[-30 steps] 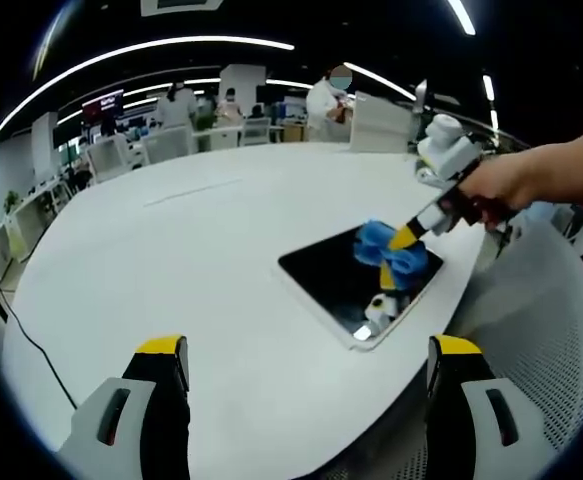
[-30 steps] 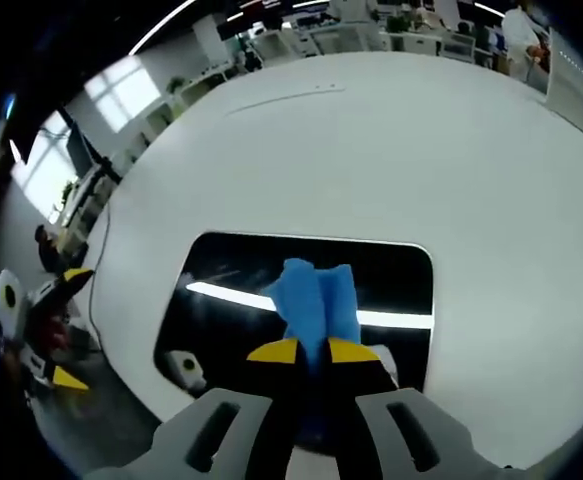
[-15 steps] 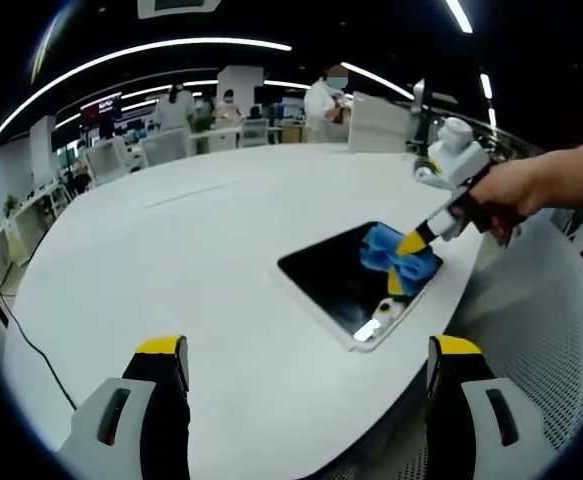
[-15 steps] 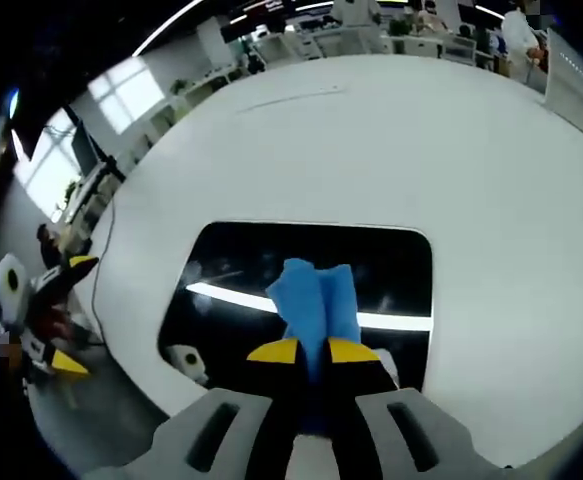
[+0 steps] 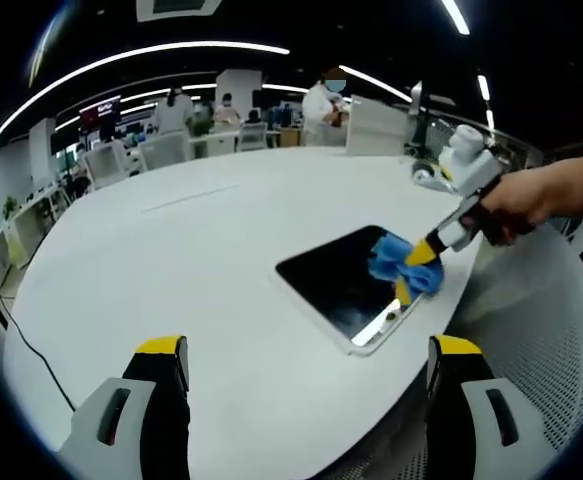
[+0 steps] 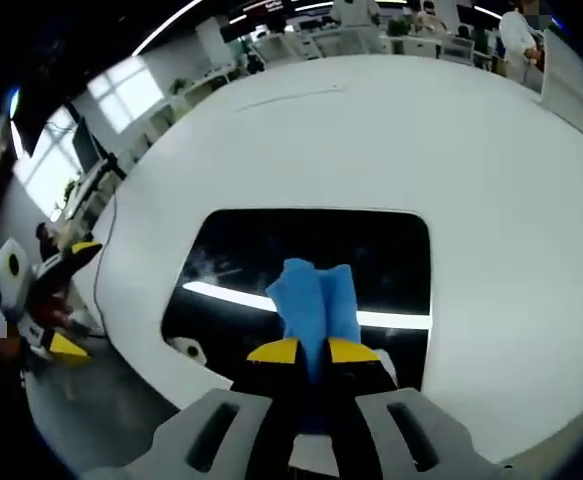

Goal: Wipe the mirror surface with the cleaning cloth until all visible marks leave the cleaned area.

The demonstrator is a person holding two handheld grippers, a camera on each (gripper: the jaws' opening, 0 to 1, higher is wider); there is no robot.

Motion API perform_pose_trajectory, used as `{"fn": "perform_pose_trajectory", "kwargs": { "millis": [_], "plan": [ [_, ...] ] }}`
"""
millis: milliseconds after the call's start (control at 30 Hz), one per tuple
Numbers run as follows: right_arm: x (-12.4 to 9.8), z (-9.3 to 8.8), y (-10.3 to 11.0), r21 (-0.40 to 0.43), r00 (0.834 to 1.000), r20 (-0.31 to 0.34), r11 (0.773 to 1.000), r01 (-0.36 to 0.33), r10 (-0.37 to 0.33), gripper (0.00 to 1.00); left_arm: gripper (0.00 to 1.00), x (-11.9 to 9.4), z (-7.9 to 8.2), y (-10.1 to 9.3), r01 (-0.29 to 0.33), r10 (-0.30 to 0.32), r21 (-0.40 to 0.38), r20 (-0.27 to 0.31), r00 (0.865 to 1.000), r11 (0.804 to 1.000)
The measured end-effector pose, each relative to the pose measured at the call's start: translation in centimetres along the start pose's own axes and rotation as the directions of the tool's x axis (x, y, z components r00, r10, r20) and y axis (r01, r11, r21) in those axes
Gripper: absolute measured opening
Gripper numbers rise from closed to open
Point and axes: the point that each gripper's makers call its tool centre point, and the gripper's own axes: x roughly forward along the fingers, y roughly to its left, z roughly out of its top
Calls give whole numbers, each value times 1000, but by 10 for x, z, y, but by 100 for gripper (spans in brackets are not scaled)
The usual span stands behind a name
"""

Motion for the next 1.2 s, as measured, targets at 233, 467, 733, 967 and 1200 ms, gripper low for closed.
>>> {"fn": "perform_pose_trajectory", "kwargs": {
  "millis": [233,467,733,967,1200],
  "plan": [
    [-5,-8,2,21,1000,-2,1000,1,-1,3,100,0,0,0,0,0,-1,2,1000,1000],
    [-12,-20,3,40,1000,-2,999,-3,4,3,100,0,-1,0,2,-2,2,-4,1000,1000],
    [-13,-23,4,47,1000,-16,999,-6,6,3,100,-1,-2,0,-2,2,-1,-5,1000,1000],
    [-14,-23,4,38,1000,-8,999,-7,8,3,100,0,-1,-2,7,-7,8,-6,1000,1000],
    [-15,-25,5,25,1000,-13,1000,-1,1,3,100,0,-2,-4,21,-21,13,-11,1000,1000]
  ]
}}
